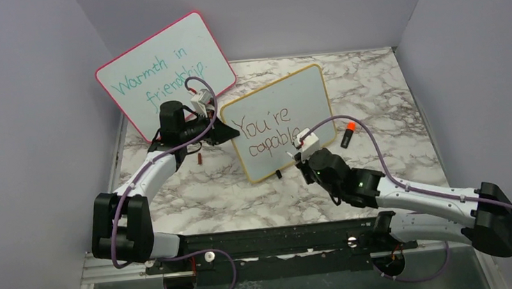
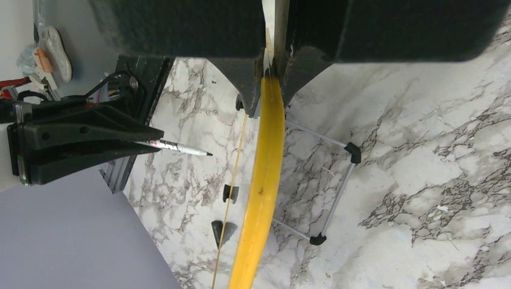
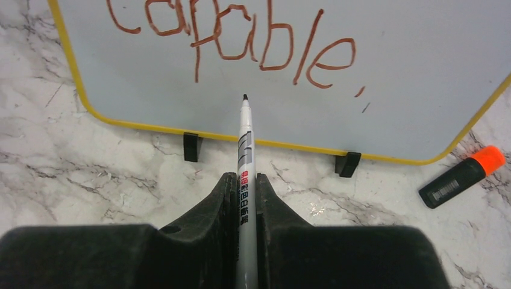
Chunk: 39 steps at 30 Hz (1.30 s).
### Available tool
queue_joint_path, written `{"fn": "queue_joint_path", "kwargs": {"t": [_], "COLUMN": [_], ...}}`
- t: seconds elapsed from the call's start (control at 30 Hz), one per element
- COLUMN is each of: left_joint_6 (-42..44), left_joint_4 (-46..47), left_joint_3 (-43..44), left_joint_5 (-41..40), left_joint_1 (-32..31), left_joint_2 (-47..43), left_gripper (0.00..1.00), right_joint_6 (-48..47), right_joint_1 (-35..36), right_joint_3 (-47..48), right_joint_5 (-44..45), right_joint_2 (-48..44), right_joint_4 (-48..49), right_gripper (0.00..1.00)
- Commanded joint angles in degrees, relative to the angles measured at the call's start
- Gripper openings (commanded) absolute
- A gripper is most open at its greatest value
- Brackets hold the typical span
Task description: Write a sentence on the whiteboard
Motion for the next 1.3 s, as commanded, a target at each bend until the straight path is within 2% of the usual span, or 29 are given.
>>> {"fn": "queue_joint_path", "kwargs": {"t": [0.0, 0.3, 0.7, 1.27], "left_joint_6": [1.41, 2.1, 2.89, 3.33], "left_joint_4": [-3.67, -3.9, -4.69, -5.28], "left_joint_3": [-2.33, -2.29, -1.86, -1.59], "left_joint_5": [-9.3, -9.2, -9.63, -9.46], "left_joint_1": [-1.65, -1.69, -1.74, -1.69], "left_joint_2": [1.22, 2.2, 2.16, 2.1], "left_gripper": [0.0, 0.0, 0.0, 0.0], "right_joint_6": [-0.74, -1.76, 0.8, 0.11], "right_joint_1": [2.47, 5.8, 5.9, 5.9], "right_joint_3": [-1.25, -1.12, 0.3, 1.57], "right_joint_5": [1.95, 5.53, 7.22, 8.2], "right_joint_2": [1.47, 6.54, 10.85, 13.97], "right_joint_4": [5.58, 11.94, 9.71, 12.56], "right_gripper": [0.01, 0.01, 0.01, 0.01]}}
